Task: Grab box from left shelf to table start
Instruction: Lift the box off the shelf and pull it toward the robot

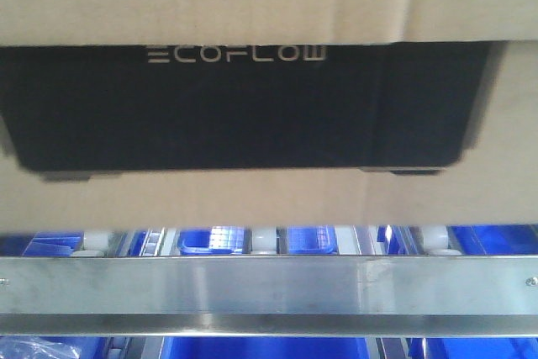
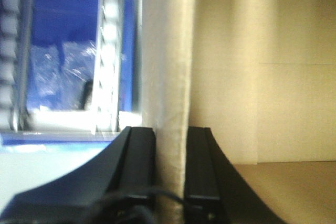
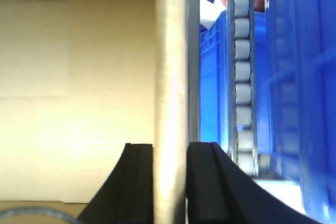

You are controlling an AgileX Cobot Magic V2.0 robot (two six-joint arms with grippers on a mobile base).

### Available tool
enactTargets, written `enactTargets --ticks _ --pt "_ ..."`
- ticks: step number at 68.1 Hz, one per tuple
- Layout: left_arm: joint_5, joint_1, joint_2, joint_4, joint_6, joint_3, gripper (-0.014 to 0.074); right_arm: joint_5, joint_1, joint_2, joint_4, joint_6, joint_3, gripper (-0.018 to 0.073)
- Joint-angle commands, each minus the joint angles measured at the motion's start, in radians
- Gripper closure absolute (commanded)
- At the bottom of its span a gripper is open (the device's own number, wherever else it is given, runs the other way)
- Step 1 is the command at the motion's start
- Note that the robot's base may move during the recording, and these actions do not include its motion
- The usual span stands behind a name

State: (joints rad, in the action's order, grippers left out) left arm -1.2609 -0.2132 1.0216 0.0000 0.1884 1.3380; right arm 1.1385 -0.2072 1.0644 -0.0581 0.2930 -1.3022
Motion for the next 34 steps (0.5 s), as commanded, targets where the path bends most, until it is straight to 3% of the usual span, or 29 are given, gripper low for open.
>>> enactTargets --ticks 1,34 --pt "0.067 -0.002 -0.083 0.009 0.012 -0.007 0.0696 -0.070 0.008 -0.062 -0.078 -0.012 -0.031 0.0502" --pt "0.037 -0.002 -0.267 0.000 0.007 -0.069 0.0696 -0.082 0.008 -0.325 -0.082 -0.013 0.144 0.0502"
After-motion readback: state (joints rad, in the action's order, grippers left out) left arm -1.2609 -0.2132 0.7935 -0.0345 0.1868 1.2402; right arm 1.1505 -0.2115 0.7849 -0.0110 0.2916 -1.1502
